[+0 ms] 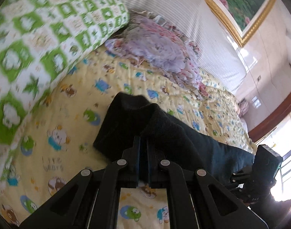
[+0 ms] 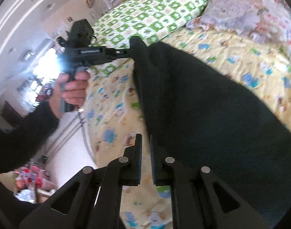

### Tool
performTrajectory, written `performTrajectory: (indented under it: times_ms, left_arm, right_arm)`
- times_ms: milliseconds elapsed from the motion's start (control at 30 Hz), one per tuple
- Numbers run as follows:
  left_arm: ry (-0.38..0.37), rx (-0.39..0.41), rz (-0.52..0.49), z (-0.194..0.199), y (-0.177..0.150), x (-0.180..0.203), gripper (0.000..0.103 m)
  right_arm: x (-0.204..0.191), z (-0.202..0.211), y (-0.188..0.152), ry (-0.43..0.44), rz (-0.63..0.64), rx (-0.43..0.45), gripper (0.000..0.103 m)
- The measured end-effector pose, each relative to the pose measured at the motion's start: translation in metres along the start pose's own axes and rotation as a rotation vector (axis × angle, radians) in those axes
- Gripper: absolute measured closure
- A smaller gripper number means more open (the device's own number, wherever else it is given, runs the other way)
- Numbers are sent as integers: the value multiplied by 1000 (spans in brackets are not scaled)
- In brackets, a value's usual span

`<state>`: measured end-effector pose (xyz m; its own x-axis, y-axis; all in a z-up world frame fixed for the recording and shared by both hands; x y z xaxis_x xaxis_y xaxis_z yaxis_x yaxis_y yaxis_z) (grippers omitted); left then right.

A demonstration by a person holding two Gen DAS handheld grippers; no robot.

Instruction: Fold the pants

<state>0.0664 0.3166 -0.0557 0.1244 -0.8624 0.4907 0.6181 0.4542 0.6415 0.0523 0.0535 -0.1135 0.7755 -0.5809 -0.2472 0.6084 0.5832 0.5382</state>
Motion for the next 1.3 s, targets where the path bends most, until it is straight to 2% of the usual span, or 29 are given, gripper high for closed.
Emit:
performTrajectory:
  times_ms: [67, 200, 333, 367, 433, 500, 533, 567, 667, 767, 933, 1067, 1167, 1300]
  left_arm:
    - [24, -2, 17, 1, -7, -7, 98]
    - [42, 8, 125, 12, -20, -26, 98]
    - [53, 77, 172, 35, -23, -25, 89]
    - [53, 88, 176, 39, -23, -23, 85]
    - [50, 114, 189, 45, -19, -16, 57]
    - [46, 136, 212, 48, -17, -12, 49]
    - [32, 138, 221, 46, -16, -9, 49]
    - [26, 134, 224, 43, -15, -6, 49]
    - [68, 108, 206, 32, -17, -3, 49]
    - [104, 64, 206, 15, -21, -6, 49]
    - [117, 31, 236, -6, -22, -17, 49]
    - [114, 9, 252, -23, -21, -24, 49]
    - [107, 5, 261, -33, -21, -27, 49]
    - [86, 33, 271, -40, -18, -28, 49]
  right_arm:
    - [-5, -2, -1, 3, 12, -3, 91]
    - [-12, -7, -2, 19, 18, -16, 91]
    - [-10, 1, 9, 32, -9, 12, 91]
    - [-8, 5, 12, 34, -20, 25, 91]
    - [0, 15, 23, 22, -47, 62, 91]
    - [9, 24, 33, 7, -75, 91, 90]
    - [22, 31, 41, -32, -106, 112, 89]
    - [22, 31, 41, -32, -106, 112, 85]
    - [42, 40, 51, -103, -138, 138, 60]
    - [61, 47, 61, -159, -171, 162, 60]
    - [103, 48, 73, -249, -258, 156, 60]
    - [140, 34, 78, -236, -378, 129, 60]
    - [151, 23, 79, -228, -403, 104, 60]
    - [160, -3, 70, -225, -410, 13, 60]
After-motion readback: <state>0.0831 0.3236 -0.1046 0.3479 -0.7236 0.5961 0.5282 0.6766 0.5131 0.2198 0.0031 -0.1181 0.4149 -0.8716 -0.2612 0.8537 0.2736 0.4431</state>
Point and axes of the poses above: each gripper's, at about its wrist camera, not at the fingertips, and z roughly against the way its jaws point, x to its right, y to its top, the point moved 6 cm from there along -z, roughly the way its jaws point, and after that the axes turned 6 degrees about x, right-handed, at the moved point
